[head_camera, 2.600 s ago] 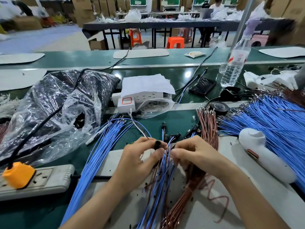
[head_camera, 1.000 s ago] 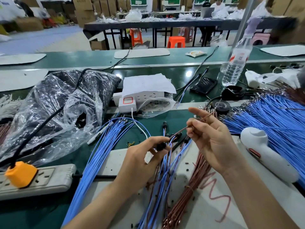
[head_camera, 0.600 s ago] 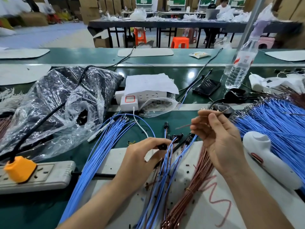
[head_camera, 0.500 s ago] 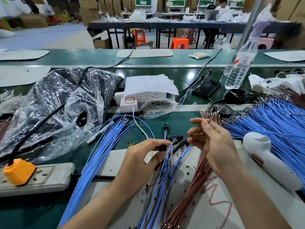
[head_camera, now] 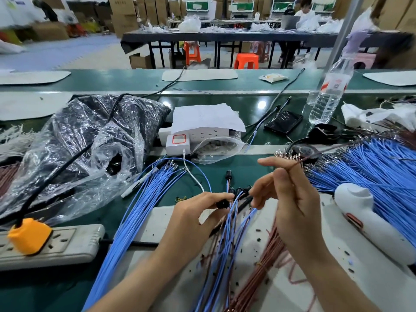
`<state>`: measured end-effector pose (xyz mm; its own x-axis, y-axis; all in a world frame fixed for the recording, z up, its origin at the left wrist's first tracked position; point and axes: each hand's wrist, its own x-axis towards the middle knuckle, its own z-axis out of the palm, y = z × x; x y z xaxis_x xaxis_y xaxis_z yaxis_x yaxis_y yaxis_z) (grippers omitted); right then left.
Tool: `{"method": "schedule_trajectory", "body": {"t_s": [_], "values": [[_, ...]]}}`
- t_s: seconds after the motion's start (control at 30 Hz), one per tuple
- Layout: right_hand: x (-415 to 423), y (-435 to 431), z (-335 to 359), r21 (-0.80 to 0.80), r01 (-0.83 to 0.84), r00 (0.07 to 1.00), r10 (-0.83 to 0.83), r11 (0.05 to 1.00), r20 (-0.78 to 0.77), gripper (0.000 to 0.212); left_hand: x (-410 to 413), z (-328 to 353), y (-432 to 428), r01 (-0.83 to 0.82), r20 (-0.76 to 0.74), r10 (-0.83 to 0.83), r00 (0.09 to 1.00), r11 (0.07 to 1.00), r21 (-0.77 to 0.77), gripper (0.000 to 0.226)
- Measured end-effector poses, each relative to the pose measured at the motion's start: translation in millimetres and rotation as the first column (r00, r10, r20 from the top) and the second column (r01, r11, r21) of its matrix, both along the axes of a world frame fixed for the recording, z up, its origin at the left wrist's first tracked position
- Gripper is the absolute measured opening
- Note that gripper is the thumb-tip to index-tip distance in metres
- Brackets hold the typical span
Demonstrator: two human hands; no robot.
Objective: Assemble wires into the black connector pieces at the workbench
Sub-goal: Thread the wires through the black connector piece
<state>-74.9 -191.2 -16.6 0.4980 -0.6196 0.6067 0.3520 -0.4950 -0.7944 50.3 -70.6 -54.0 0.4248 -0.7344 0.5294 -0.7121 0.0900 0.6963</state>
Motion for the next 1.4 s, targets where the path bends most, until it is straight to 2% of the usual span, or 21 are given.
{"method": "schedule_trajectory", "body": {"t_s": [0.17, 0.5, 0.7, 0.93, 1.13, 1.23, 1.33, 1.4], "values": [[0.8, 11.7, 3.3, -0.064, -0.084, 0.996, 0.086, 0.994, 0.019, 0.023, 1.3, -1.2, -0.3, 0.003, 0.003, -0.003, 1.0, 0.999, 0.044, 0.032], [3.6, 15.3, 1.6, -0.016, -0.12, 0.993, 0.12, 0.993, 0.0, 0.022, -0.6, 3.2, 0.8, 0.01, 0.029, -0.011, 1.0, 0.999, 0.046, 0.042], [6.2, 17.8, -1.8, -0.011, -0.124, 0.99, 0.123, 0.992, -0.065, 0.024, -1.2, 3.0, 0.7, 0.041, 0.066, -0.043, 0.997, 0.999, 0.03, 0.031], [8.2, 15.1, -4.8, 0.253, -0.221, 0.966, 0.247, 0.942, -0.075, 0.032, -1.2, 2.4, 0.0, -0.026, 0.133, 0.026, 0.991, 1.0, -0.003, 0.029], [7.5, 8.2, -2.6, 0.459, -0.35, 0.931, 0.356, 0.817, 0.077, 0.037, -2.1, 6.1, 1.5, -0.008, 0.12, 0.009, 0.993, 1.0, -0.013, 0.025], [8.2, 7.5, -4.7, 0.522, -0.399, 0.905, 0.417, 0.754, 0.088, 0.037, -2.9, 7.5, 0.5, -0.028, 0.119, 0.031, 0.992, 0.999, -0.024, 0.025], [10.0, 10.7, -8.5, 0.461, -0.331, 0.919, 0.393, 0.823, -0.041, 0.033, -1.9, 7.1, -0.1, -0.082, 0.131, 0.088, 0.987, 0.995, -0.05, 0.027], [11.8, 14.5, -10.3, 0.305, -0.239, 0.941, 0.297, 0.922, -0.162, 0.029, -1.4, 7.8, -0.3, -0.098, 0.098, 0.102, 0.99, 0.994, -0.044, 0.024]]}}
